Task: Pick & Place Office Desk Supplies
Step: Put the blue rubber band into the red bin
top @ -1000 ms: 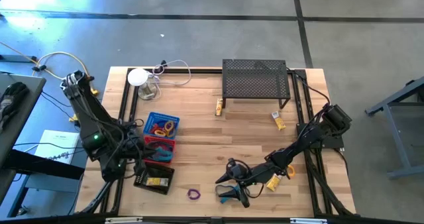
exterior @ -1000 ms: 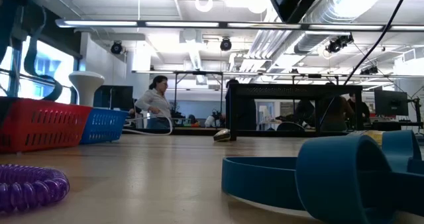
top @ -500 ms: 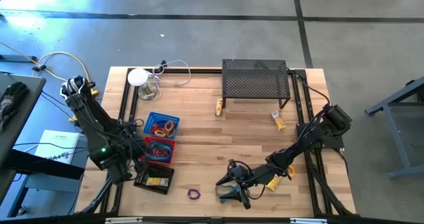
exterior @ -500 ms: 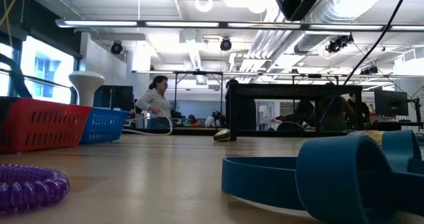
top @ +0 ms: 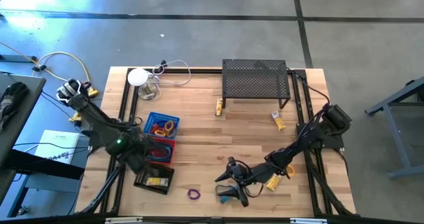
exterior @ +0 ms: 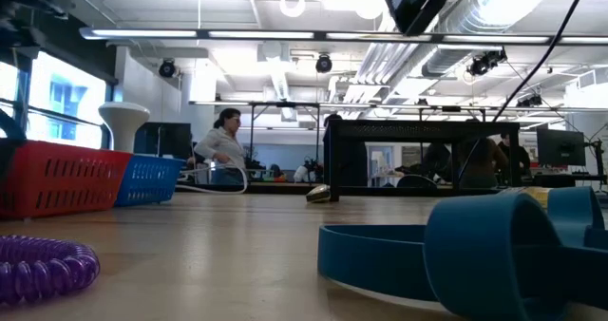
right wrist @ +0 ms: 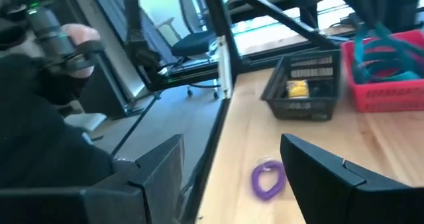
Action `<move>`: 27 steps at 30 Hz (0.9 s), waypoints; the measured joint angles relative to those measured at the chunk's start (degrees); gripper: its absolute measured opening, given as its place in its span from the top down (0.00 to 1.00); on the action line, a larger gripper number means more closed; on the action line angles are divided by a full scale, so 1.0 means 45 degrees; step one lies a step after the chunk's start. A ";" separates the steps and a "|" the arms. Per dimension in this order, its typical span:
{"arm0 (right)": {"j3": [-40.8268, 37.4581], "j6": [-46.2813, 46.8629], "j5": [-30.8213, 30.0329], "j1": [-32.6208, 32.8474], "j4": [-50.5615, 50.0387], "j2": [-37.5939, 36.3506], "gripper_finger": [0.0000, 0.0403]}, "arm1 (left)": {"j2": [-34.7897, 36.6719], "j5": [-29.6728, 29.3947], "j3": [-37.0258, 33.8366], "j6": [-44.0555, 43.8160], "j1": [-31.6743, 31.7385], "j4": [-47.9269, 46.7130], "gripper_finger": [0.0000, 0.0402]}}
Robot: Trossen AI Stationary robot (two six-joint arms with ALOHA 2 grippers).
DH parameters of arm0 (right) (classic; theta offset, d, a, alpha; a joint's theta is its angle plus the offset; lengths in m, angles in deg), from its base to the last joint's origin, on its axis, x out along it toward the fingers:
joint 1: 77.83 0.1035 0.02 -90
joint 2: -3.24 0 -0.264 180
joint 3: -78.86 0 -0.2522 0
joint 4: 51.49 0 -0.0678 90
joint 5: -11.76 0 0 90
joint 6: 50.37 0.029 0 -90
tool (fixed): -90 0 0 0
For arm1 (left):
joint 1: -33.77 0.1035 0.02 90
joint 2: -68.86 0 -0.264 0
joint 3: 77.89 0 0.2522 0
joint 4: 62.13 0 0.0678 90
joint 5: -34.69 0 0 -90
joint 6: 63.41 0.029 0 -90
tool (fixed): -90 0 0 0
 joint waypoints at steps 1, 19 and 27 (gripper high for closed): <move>0.0000 -0.0005 -0.0002 -0.0092 0.0008 -0.0004 0.41 | 0.0000 -0.0007 0.0000 0.0598 0.0182 0.0329 1.00; 0.0000 0.0278 0.0122 -0.0569 -0.0393 -0.0002 0.41 | 0.0005 0.1547 -0.3111 0.5250 0.1844 0.4517 1.00; 0.0000 0.0289 0.0106 -0.0481 -0.0427 -0.0004 0.41 | 0.0010 0.1358 -0.2883 0.4981 0.2461 0.4736 0.87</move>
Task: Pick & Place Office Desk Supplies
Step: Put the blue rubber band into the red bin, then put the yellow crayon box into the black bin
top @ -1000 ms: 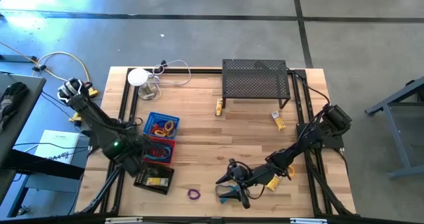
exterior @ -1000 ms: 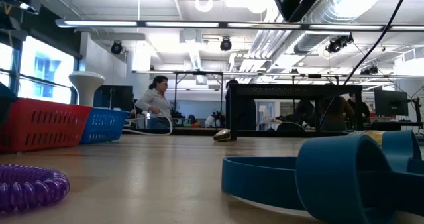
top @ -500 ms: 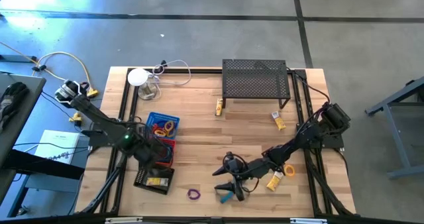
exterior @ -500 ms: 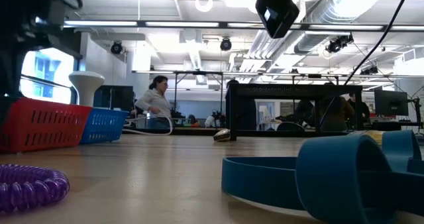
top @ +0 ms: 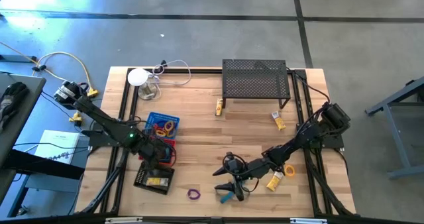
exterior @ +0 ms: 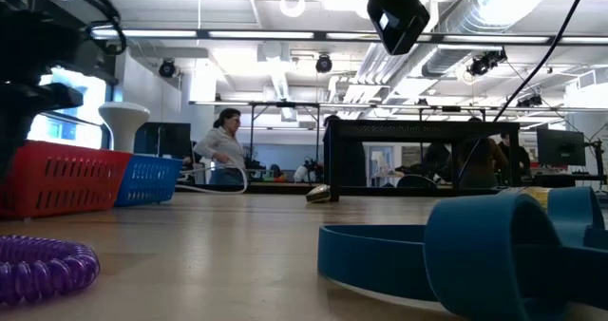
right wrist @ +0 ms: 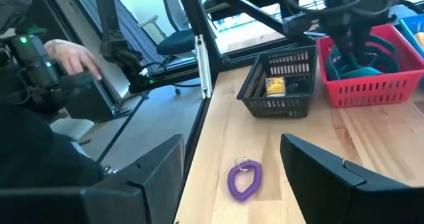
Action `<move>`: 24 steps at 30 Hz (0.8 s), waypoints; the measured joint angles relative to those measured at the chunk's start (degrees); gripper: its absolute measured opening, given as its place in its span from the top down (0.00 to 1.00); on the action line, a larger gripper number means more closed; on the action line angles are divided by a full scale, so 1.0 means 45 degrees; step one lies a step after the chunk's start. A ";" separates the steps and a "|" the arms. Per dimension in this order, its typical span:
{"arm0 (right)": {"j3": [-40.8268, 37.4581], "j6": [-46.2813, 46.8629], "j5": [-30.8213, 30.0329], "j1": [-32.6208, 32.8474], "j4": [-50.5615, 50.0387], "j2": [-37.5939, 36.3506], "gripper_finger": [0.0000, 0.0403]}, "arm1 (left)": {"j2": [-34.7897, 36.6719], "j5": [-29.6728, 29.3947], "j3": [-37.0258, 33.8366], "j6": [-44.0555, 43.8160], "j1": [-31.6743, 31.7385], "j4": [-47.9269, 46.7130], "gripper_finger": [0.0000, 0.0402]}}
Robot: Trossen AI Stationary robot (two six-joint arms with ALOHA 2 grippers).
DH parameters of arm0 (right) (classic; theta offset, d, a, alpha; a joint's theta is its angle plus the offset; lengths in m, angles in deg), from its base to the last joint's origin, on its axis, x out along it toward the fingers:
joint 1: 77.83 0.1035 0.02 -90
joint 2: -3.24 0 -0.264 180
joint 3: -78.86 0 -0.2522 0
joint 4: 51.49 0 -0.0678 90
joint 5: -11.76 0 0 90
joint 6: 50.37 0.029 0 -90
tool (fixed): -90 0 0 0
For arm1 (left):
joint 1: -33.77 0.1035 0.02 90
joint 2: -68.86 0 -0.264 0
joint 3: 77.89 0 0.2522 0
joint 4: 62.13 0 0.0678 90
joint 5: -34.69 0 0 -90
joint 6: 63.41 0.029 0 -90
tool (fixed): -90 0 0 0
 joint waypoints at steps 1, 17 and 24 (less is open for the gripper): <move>0.0000 0.0000 0.0003 0.0034 0.0000 0.0000 0.41 | 0.0000 -0.0059 0.0062 -0.0001 0.0108 -0.0002 0.85; 0.0000 -0.0334 0.2021 0.0129 -0.0772 0.0000 0.41 | 0.0000 -0.0009 0.2306 -0.0301 0.0759 -0.2984 0.70; 0.0000 0.3474 0.3496 -0.0517 -0.5247 -0.0072 0.41 | 0.0007 -0.0234 0.4063 0.0384 0.0755 -0.5564 0.70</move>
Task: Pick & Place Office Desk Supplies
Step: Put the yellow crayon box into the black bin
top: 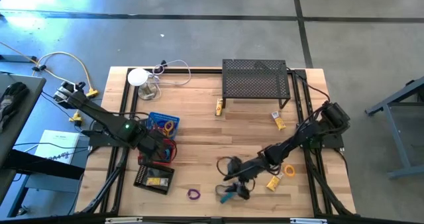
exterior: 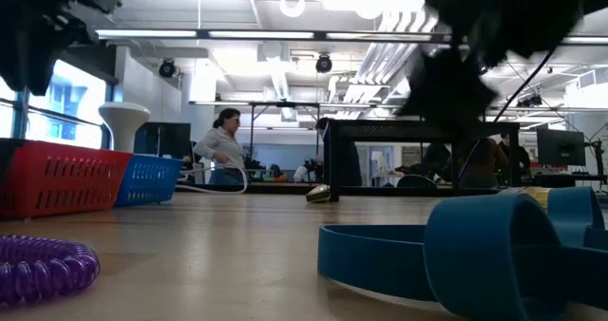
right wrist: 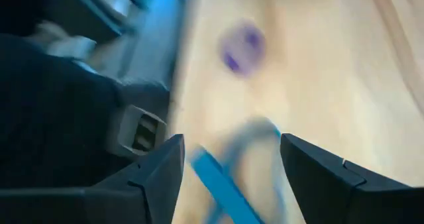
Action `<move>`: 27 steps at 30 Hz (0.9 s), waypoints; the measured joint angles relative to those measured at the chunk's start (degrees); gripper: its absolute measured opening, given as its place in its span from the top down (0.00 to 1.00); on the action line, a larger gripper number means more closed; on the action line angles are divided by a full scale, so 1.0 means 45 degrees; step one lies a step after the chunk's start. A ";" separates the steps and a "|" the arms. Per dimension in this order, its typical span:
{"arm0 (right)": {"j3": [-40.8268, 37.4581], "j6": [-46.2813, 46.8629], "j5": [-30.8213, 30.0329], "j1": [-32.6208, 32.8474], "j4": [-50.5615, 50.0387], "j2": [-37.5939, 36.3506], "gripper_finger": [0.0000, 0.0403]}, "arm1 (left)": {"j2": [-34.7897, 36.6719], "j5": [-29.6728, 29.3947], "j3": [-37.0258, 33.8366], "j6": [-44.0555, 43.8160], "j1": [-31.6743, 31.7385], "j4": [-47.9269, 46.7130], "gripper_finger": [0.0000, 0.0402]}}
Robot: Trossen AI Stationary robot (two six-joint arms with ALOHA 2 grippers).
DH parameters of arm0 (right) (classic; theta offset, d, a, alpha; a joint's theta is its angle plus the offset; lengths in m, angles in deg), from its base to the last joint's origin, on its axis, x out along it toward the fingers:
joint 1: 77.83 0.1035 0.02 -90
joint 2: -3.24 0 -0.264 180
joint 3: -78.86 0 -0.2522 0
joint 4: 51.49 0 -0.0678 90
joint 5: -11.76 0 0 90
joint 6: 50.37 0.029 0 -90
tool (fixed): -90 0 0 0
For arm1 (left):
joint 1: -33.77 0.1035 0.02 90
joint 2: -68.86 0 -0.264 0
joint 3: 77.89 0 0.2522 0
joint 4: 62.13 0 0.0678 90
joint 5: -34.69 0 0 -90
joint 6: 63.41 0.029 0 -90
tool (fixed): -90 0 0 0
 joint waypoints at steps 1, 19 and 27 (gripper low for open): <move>0.0000 0.0668 0.0222 -0.0112 -0.0792 -0.0011 0.41 | 0.0024 -0.0170 0.0086 0.0009 -0.0004 0.0034 0.70; -0.0049 0.5299 -0.0520 -0.1323 -0.9531 -0.1362 0.41 | 0.0047 -0.2862 0.0106 0.3259 -0.0282 0.5001 0.70; -0.0025 0.7979 -0.2243 -0.0704 -1.4129 -0.4062 0.41 | -0.0021 -0.2852 0.0096 0.3523 -0.0282 0.5944 0.70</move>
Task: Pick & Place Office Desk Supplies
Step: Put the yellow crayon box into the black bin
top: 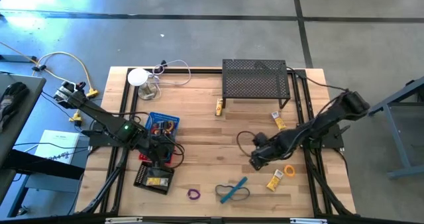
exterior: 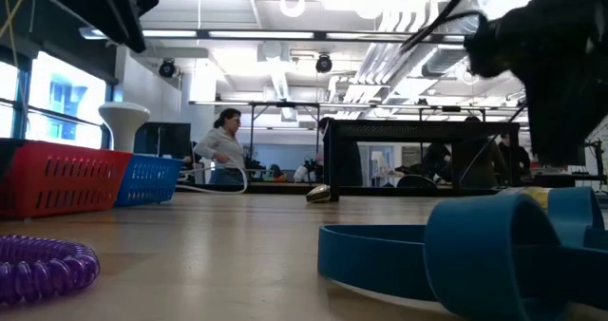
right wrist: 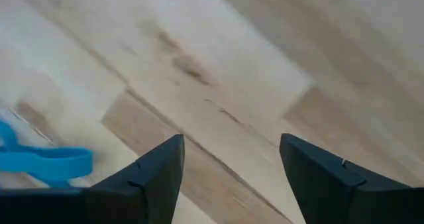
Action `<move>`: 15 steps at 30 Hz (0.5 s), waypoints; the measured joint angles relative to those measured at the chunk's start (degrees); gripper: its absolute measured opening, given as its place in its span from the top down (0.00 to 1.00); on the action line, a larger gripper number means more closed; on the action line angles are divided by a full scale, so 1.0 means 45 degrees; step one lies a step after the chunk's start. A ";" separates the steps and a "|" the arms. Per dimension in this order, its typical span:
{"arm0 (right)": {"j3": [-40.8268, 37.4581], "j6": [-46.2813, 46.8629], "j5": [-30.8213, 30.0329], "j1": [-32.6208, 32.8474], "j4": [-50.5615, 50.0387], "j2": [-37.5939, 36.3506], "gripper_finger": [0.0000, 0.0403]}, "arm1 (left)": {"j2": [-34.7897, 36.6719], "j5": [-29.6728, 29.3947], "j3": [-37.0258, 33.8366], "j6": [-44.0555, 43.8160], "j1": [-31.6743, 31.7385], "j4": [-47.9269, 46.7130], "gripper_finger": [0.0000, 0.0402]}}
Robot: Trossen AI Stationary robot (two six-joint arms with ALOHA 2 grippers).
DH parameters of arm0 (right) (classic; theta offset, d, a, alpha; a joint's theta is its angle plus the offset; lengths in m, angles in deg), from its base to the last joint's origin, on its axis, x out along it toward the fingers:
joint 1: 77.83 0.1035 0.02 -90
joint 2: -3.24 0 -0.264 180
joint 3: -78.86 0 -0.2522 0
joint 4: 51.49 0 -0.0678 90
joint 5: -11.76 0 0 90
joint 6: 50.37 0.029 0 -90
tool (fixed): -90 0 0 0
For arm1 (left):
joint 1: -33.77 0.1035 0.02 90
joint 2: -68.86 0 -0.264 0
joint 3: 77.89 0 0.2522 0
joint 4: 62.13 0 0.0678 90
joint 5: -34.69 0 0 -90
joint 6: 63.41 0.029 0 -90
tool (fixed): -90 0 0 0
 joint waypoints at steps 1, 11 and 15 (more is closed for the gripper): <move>0.0006 0.0364 -0.0523 0.0093 -0.0633 -0.0338 0.41 | -0.0008 0.0017 -0.0016 0.0036 0.0000 0.0017 0.70; 0.0001 0.5182 -0.3234 -0.0638 -0.6563 -0.1523 0.41 | -0.0338 0.0111 -0.0573 0.0474 0.0005 0.2273 0.70; -0.0151 0.5006 -0.2907 -0.1470 -0.6661 -0.1195 0.41 | -0.0737 0.0111 -0.0934 0.0903 0.0005 0.3759 0.70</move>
